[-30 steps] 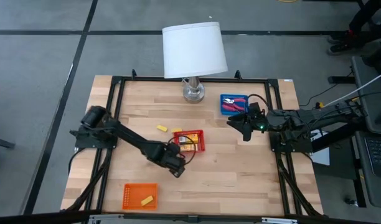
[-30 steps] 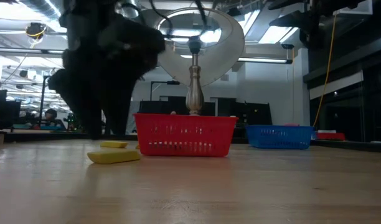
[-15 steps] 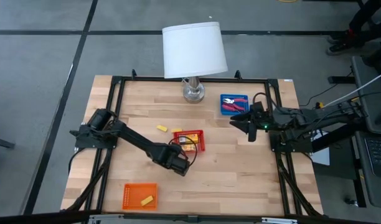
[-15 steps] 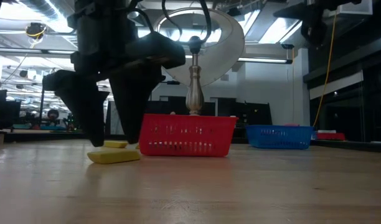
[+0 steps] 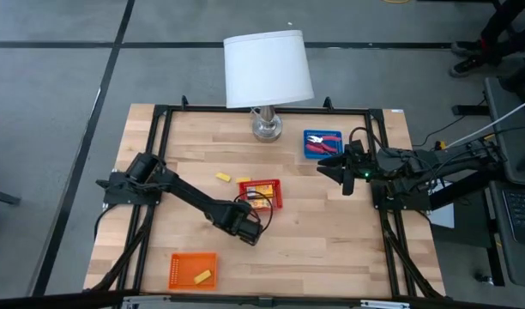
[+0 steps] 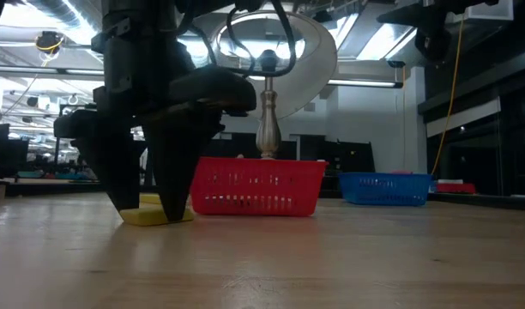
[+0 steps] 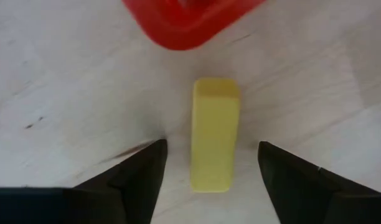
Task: Pick & Place School Supplies
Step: Put the yellow eraser into the orange bin
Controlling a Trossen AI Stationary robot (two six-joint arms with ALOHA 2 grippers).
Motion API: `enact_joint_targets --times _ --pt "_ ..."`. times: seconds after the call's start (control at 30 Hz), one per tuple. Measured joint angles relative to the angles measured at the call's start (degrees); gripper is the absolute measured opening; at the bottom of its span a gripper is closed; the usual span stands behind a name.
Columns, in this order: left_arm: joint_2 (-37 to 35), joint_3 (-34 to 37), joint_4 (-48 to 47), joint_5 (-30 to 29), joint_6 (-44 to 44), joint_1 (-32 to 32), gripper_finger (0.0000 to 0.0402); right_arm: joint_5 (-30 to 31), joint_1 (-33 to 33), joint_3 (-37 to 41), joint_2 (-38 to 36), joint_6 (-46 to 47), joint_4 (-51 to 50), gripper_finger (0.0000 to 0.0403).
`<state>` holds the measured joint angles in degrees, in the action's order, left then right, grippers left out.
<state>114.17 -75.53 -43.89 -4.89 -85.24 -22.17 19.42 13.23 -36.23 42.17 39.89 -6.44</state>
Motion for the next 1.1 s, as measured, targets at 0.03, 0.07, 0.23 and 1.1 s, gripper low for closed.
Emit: enact_joint_targets --times 0.03,0.07,0.23,1.1 --pt "0.0 0.0 -0.53 -0.06 -0.19 0.03 0.0239 0.0 0.0 0.0 0.0 0.15 0.0 0.0155" --pt "0.0 0.02 -0.91 -0.06 -0.25 0.13 0.0226 0.01 0.0 0.0 0.0 0.15 0.0 0.0155" --pt "0.0 0.15 -1.52 -0.08 -0.14 0.06 0.0136 0.04 0.0 0.0 0.0 0.16 0.0 0.0155" --pt "-16.97 0.35 -12.11 0.09 -4.54 -26.59 0.0071 7.25 -0.01 0.0 0.11 1.48 4.02 0.0155"
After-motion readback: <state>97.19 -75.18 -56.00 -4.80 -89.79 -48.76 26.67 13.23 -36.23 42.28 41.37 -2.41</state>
